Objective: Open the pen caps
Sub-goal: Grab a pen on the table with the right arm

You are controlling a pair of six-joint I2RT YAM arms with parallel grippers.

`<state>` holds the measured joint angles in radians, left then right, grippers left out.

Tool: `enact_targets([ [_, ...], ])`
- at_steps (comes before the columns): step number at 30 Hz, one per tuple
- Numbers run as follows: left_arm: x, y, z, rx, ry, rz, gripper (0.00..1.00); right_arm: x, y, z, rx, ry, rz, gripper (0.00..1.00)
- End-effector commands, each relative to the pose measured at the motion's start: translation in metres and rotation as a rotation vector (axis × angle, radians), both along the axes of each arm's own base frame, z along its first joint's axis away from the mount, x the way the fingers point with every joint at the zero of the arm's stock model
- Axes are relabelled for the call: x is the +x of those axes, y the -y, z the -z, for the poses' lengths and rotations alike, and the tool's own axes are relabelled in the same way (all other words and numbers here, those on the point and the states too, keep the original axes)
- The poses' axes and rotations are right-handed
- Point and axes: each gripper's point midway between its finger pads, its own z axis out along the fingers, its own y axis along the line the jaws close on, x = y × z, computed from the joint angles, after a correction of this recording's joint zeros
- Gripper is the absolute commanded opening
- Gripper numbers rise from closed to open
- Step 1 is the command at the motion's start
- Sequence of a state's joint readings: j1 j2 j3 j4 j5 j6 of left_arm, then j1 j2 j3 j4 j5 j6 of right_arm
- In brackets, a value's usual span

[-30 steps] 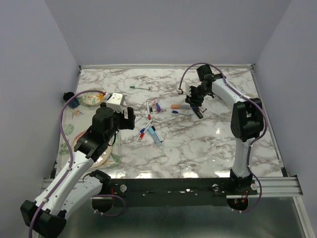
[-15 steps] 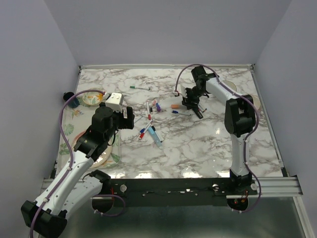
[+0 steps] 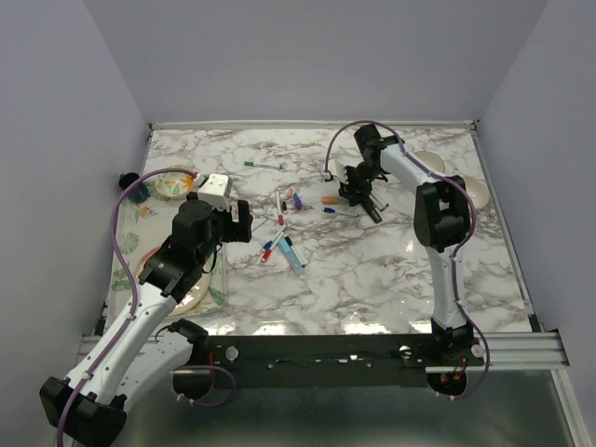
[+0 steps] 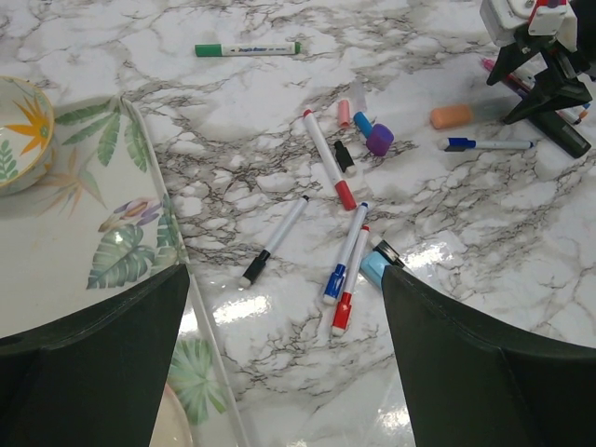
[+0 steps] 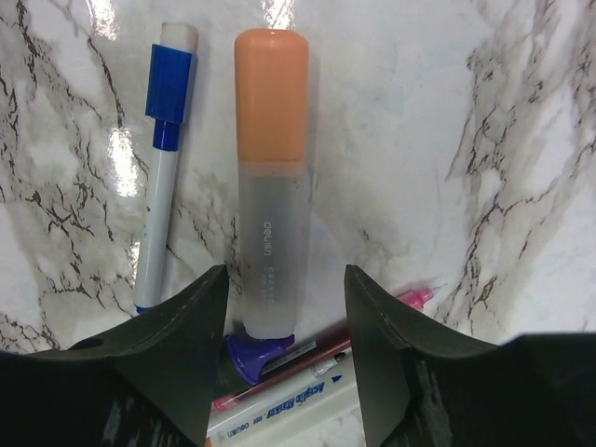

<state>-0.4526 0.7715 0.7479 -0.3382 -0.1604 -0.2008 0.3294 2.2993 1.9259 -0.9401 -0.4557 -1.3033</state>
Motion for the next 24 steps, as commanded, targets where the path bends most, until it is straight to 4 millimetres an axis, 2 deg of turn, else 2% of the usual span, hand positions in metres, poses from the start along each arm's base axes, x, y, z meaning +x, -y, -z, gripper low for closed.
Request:
enact_targets([
  [1, 0.001, 0.002, -0.009, -0.009, 0.032, 0.020, 0.93, -0.012, 0.002, 0.013, -0.046, -0.059, -0.009, 0.59],
  [10, 0.001, 0.001, -0.011, -0.009, 0.035, 0.019, 0.93, -0.014, 0.001, 0.020, -0.110, -0.047, -0.022, 0.57],
  [19, 0.001, 0.001, -0.010, -0.009, 0.035, 0.019, 0.93, -0.015, 0.000, 0.025, -0.141, -0.052, -0.036, 0.50],
  [23, 0.001, 0.001, -0.009, -0.008, 0.034, 0.019, 0.93, -0.015, -0.001, 0.023, -0.140, -0.047, -0.040, 0.30],
  [24, 0.001, 0.001, -0.010, -0.010, 0.035, 0.020, 0.93, -0.016, -0.001, 0.022, -0.139, -0.046, -0.045, 0.27],
])
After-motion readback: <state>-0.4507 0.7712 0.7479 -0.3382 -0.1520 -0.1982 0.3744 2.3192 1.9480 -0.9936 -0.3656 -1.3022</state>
